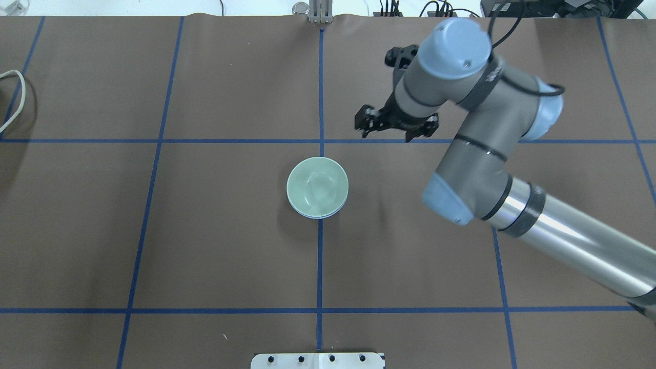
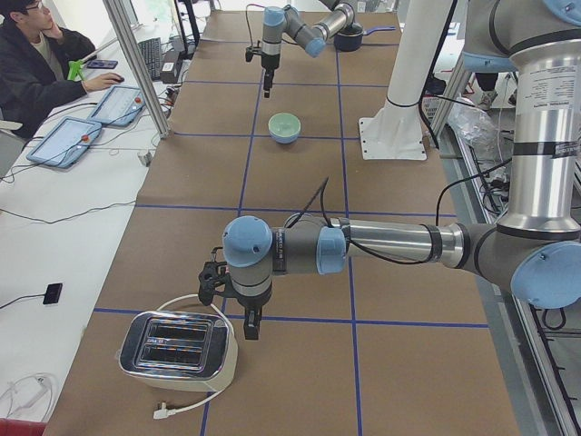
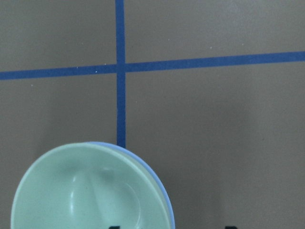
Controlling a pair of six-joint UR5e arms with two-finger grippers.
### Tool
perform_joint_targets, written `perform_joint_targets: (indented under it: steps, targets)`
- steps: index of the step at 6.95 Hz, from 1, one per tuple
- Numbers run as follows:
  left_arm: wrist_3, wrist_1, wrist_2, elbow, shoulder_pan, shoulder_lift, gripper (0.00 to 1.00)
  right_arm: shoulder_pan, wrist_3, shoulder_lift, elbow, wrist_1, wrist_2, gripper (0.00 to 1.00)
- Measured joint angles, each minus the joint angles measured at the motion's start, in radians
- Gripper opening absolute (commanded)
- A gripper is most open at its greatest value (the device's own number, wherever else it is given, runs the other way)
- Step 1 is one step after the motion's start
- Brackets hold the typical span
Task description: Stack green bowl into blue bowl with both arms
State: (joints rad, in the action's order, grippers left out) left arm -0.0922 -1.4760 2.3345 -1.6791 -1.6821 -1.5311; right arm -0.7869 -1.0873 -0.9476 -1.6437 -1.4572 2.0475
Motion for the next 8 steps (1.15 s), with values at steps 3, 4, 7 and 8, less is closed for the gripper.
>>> perform_joint_targets:
  steps: [3, 4, 7, 8]
  targets:
    - [0.041, -0.008, 0.000, -0.010, 0.000, -0.008, 0.99, -0.322, 0.497, -0.131, 0.008, -0.120, 0.131, 1.00]
    - [0.060, -0.017, -0.001, -0.014, 0.001, -0.010, 0.99, -0.406, 0.649, -0.183, 0.009, -0.159, 0.145, 1.00]
    - [0.073, -0.051, 0.000, -0.012, 0.001, -0.013, 0.99, -0.626, 0.991, -0.416, 0.002, -0.175, 0.201, 1.00]
    - [0.073, -0.072, 0.000, -0.012, 0.001, -0.010, 0.99, -0.682, 1.063, -0.485, 0.000, -0.173, 0.207, 1.00]
